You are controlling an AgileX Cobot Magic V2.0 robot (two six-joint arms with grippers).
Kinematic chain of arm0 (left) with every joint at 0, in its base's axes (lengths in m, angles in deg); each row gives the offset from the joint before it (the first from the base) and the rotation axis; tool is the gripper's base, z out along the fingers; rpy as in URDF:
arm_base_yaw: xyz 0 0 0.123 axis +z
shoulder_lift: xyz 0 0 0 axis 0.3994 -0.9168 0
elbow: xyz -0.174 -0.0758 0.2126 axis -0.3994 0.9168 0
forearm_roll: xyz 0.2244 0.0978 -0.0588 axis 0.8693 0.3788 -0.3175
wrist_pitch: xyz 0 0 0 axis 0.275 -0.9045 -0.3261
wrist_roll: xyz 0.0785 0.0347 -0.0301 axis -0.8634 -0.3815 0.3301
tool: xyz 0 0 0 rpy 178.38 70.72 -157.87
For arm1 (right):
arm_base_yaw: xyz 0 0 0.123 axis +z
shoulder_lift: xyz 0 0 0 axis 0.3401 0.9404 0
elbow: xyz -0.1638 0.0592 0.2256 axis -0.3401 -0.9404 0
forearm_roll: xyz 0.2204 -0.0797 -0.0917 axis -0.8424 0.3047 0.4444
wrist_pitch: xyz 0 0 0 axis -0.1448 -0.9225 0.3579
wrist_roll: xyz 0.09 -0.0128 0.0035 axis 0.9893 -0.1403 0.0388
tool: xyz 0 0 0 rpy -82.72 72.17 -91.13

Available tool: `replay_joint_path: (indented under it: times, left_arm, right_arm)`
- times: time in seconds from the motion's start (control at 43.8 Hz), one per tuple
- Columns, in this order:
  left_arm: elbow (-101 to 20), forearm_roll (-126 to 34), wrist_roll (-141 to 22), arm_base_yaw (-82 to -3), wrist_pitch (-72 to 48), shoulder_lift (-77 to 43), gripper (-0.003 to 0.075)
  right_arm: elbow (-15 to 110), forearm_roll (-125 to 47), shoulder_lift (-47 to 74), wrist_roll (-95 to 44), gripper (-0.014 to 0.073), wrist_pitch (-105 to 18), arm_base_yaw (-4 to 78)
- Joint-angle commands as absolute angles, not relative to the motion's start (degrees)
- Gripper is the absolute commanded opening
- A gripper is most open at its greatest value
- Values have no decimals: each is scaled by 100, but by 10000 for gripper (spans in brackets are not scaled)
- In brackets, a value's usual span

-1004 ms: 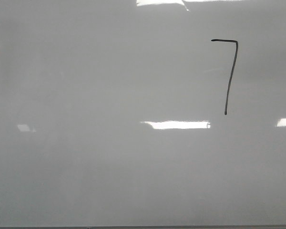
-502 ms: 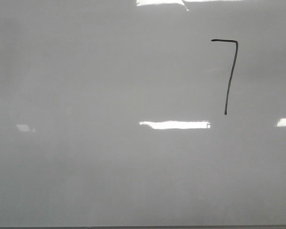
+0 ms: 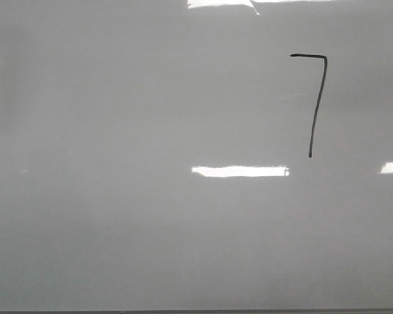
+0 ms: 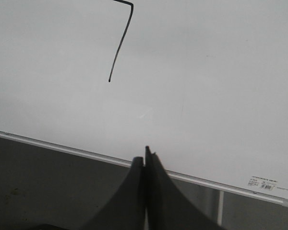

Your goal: Write number 7 on whiteboard

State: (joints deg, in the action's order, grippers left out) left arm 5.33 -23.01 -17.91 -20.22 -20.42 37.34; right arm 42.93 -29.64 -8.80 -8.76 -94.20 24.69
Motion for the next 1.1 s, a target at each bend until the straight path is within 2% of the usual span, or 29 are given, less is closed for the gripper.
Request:
replay_joint_path:
  times: [0.0, 0.183, 0.411, 1.072]
  left_arm:
    - [841, -2384, -1790, -1954, -1250, 3965, -20]
    - [1515, -2384, -1790, -1865, -398, 4164, -20]
    - [1743, -2334, -1790, -2025, 217, 4164, -20]
    - [1743, -2012, -1790, -2188, 270, 4164, -20]
  right_arm:
    - [4415, -2929, -871, -926, -69, -9032, 2437]
    - [4415, -2929, -871, -926, -69, -9041, 2437]
    - [4415, -2929, -860, -926, -69, -9037, 2437]
    - [4415, -2929, -860, -926, -69, -9037, 2437]
